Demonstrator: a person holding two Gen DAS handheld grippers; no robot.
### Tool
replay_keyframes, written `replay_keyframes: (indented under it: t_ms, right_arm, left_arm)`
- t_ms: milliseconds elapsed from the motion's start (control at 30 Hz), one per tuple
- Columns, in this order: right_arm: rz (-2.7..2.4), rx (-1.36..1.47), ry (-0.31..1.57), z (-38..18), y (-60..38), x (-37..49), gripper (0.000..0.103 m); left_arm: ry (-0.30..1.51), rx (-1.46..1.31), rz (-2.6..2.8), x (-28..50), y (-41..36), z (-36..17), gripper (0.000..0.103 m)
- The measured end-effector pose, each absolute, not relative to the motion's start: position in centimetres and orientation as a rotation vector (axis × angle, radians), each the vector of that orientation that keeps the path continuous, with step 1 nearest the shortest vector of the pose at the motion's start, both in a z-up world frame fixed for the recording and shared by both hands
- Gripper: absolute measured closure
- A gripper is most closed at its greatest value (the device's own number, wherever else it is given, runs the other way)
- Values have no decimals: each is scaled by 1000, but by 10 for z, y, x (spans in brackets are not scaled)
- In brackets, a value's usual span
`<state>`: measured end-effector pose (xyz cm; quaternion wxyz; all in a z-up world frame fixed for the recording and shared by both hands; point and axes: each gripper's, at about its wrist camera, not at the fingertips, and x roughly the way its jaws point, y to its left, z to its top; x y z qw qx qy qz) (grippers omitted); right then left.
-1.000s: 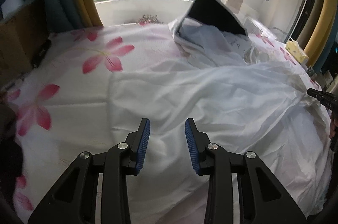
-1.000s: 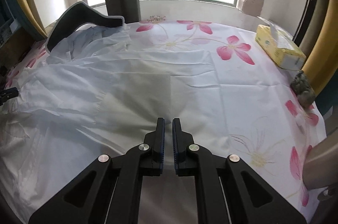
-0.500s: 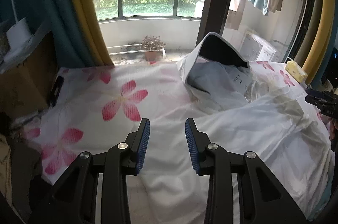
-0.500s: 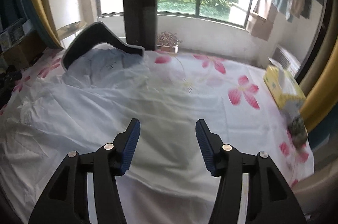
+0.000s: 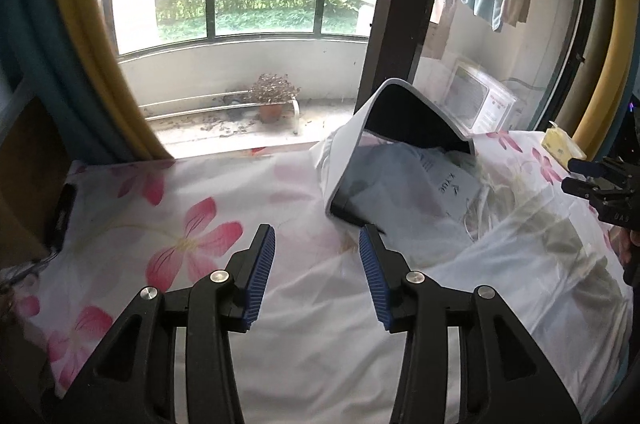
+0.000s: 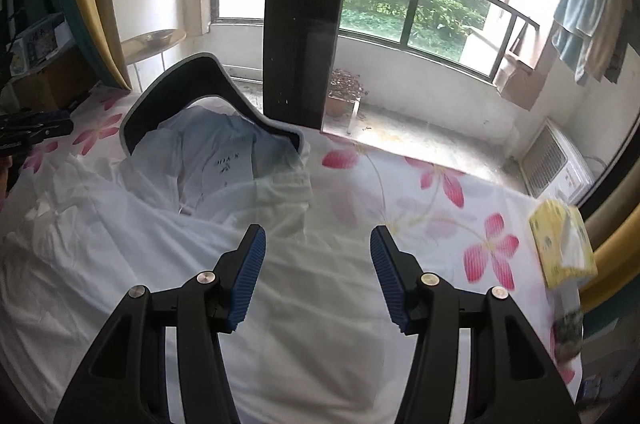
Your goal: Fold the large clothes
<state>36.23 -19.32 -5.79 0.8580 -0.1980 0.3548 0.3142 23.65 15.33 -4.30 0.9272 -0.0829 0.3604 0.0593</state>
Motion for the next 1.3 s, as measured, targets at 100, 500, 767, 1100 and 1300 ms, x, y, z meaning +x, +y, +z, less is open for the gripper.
replay_keyframes:
  t_ms: [100, 500, 767, 1100, 1300]
  right_arm:
    - [664, -436, 746, -60, -180, 375, 48]
    - [731, -477, 781, -81, -126, 418, 48]
    - [766, -569, 707, -97, -79, 436, 48]
    - [814, -673, 616, -100, -53, 426, 98]
    - [764, -718, 581, -84, -89, 408, 98]
  left_arm:
    - [732, -168, 121, 251, 153, -45, 56]
    - [756, -242, 92, 295, 166, -70, 56]
    - [763, -294, 88, 303, 185, -83, 56]
    - [792, -244, 120, 304, 182, -87, 56]
    - [807, -239, 116, 303, 179, -83, 56]
